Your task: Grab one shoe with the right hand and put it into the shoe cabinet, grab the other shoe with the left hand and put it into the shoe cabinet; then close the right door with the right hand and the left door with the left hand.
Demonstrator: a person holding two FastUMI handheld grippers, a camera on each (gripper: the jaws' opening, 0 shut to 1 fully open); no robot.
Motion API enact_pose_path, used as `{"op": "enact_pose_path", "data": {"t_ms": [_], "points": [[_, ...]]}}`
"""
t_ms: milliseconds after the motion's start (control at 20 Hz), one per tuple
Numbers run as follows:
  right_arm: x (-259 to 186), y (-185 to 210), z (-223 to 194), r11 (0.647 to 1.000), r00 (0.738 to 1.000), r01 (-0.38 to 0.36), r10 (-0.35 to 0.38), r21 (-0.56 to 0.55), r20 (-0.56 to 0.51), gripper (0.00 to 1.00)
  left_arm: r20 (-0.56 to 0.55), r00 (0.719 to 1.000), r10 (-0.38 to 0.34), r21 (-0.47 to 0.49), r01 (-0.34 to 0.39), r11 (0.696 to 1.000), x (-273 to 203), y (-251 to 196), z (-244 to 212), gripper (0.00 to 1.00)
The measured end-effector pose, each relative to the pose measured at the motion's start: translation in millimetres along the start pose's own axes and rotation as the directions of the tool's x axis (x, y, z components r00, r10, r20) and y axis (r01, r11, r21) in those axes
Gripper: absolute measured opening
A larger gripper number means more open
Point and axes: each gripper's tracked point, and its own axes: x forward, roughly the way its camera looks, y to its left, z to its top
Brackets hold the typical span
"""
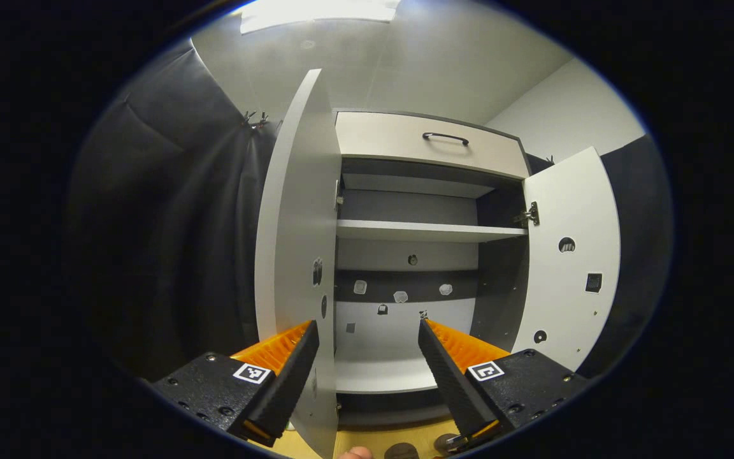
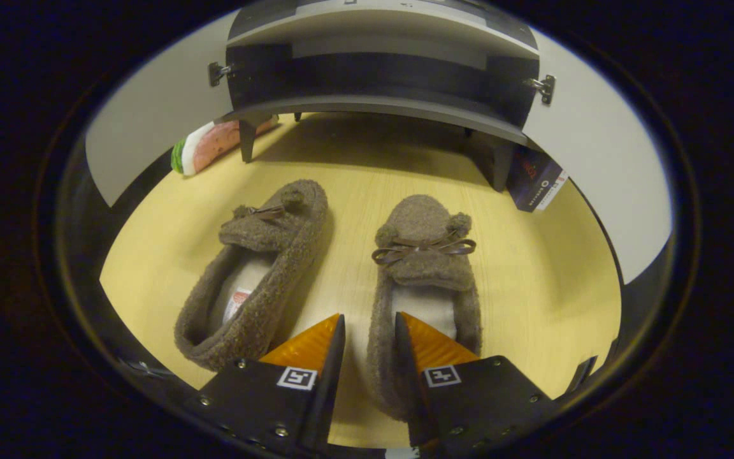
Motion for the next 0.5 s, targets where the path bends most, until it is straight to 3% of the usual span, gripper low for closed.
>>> {"op": "enact_pose_path", "data": {"t_ms": [100,250,300,500], "points": [[7.2,1.5,0.5,1.000,1.000,0.003,-0.003,0.011,0.014,0.16,0.005,1.000,-0.009,-0.010,0.009,1.000,0.2,-0.7,0.8,0.99],[7.9,-0.8,-0.2,1.000,1.000,0.024,-0.024,-0.007,0.010,0.16,0.005,1.000,-0.016,-0.008,0.016,1.000,-0.2,-0.5,0.4,0.99],[7.7,-0.7,1.4,1.000,1.000,0.019,-0.019,-0.010,0.007,0.02,0.007,1.000,-0.017,-0.006,0.017,1.000,0.4,-1.0,0.2,0.96],[-0.6,-4.5,8.3,0.998,1.000,-0.005,0.004,0.061,0.009,0.01,0.014,1.000,-0.020,-0.007,0.020,1.000,0.1,-1.1,0.5,0.95]]}}
